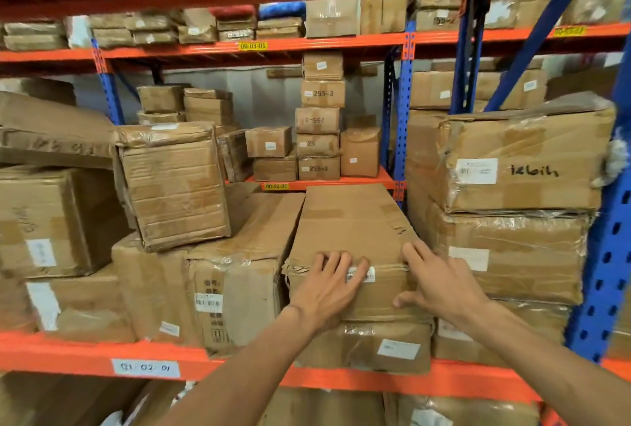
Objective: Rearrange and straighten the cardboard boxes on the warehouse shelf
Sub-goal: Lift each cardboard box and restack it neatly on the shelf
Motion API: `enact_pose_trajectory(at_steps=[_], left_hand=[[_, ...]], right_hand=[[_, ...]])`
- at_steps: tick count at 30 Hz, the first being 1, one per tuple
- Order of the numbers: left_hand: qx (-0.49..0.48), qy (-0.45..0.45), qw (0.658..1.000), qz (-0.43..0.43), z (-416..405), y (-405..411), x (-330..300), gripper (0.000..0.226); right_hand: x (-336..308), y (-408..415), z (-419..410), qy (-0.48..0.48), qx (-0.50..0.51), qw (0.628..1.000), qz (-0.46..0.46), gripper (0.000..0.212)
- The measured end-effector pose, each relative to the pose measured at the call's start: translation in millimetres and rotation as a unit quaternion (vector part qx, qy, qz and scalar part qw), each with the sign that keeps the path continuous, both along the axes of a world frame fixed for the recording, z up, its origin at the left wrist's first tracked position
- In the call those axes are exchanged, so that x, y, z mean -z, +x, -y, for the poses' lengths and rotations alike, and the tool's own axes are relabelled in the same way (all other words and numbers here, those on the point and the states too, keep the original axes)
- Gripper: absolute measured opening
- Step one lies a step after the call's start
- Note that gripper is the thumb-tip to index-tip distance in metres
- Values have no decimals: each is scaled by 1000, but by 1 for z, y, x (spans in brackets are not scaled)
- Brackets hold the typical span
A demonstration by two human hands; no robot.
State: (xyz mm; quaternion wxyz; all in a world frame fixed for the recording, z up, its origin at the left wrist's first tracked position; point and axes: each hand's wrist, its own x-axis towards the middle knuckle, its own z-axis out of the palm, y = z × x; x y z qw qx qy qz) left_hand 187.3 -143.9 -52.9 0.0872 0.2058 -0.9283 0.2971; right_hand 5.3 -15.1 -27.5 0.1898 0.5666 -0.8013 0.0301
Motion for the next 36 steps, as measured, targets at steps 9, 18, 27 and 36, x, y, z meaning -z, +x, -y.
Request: enact_pose_trajectory(at_steps=[9, 18, 27, 36], left_hand=[[121, 124, 983, -56, 23, 28, -32, 89], [-169, 95, 765, -614, 74, 133, -75, 106], [-156, 488, 481, -711, 131, 202, -54, 129], [-84, 515, 489, -699, 161, 207, -49, 102]], right_hand=[[-101, 28, 37, 219, 36, 972, -71, 82], [-207, 122, 164, -17, -206, 962, -176, 80], [-219, 252, 254, -26, -264, 963, 54, 122], [-216, 260, 288, 9, -283, 954, -94, 141]])
